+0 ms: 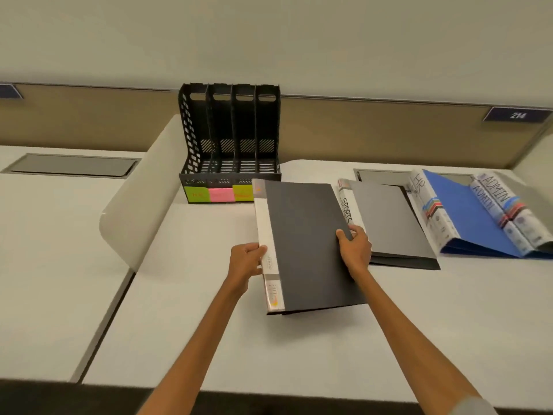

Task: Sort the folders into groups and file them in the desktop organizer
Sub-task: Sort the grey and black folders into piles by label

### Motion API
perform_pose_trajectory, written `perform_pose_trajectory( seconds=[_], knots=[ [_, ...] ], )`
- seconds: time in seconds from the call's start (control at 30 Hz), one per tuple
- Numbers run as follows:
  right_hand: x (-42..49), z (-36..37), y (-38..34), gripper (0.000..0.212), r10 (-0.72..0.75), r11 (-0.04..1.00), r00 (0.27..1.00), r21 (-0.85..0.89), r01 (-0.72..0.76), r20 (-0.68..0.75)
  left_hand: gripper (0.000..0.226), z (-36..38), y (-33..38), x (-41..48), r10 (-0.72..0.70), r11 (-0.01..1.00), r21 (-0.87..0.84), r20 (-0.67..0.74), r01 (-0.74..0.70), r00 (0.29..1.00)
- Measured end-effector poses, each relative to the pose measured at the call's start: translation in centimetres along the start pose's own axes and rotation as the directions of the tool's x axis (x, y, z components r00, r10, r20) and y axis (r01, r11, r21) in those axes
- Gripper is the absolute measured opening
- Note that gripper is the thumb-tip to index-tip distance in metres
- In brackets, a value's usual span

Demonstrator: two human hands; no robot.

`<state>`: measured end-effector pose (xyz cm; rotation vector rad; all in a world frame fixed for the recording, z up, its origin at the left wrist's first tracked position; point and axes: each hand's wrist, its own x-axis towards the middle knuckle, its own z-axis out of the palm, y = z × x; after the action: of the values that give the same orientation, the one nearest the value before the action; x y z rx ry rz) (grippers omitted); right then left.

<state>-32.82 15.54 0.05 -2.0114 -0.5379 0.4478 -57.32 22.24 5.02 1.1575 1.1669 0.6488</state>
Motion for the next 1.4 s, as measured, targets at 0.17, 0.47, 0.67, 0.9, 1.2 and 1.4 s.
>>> perform_pose_trajectory(
  seconds=[0.17, 0.47, 0.67, 0.9, 1.2, 1.4],
  knots=[
    [3.0, -1.5, -0.3, 0.05, -0.089, 0.986, 0.994, -0.135, 0.096, 0.056, 0.019, 2.7, -3.3, 3.4, -0.1, 0.995, -0.023, -0.047, 0.099, 0.994],
    [1.9, 0.2, 3.6, 0.056, -0.068, 0.892, 0.982, -0.431, 0.14, 0.179, 0.059, 3.9, -6.7, 5.7, -0.016, 0.967, 0.256, 0.094, -0.008, 0.995],
    [-0.7, -0.5, 7.2, 0.041, 0.04, 0.846, 0.999, -0.53, -0.048, -0.026, 0.063, 4.3, -8.0, 5.4, 0.029, 0.955, 0.292, 0.061, -0.046, 0.998],
    [-2.5, 0.3, 7.7, 0.052, 0.099, 0.767, 0.995, -0.635, -0.091, -0.023, 0.061, 4.1, -8.0, 5.2, 0.054, 0.936, 0.346, 0.029, -0.061, 0.998],
    [-5.3, 0.3, 9.0, 0.027, 0.043, 0.849, 0.999, -0.526, -0.049, -0.024, 0.083, 3.1, -8.2, 4.8, 0.02, 0.906, 0.423, 0.014, -0.024, 1.0],
    [-5.5, -0.8, 9.2, 0.035, 0.084, 0.863, 0.996, -0.497, -0.092, -0.038, 0.059, 2.6, -8.8, 5.1, 0.024, 0.853, 0.521, 0.028, -0.036, 0.999]
  ],
)
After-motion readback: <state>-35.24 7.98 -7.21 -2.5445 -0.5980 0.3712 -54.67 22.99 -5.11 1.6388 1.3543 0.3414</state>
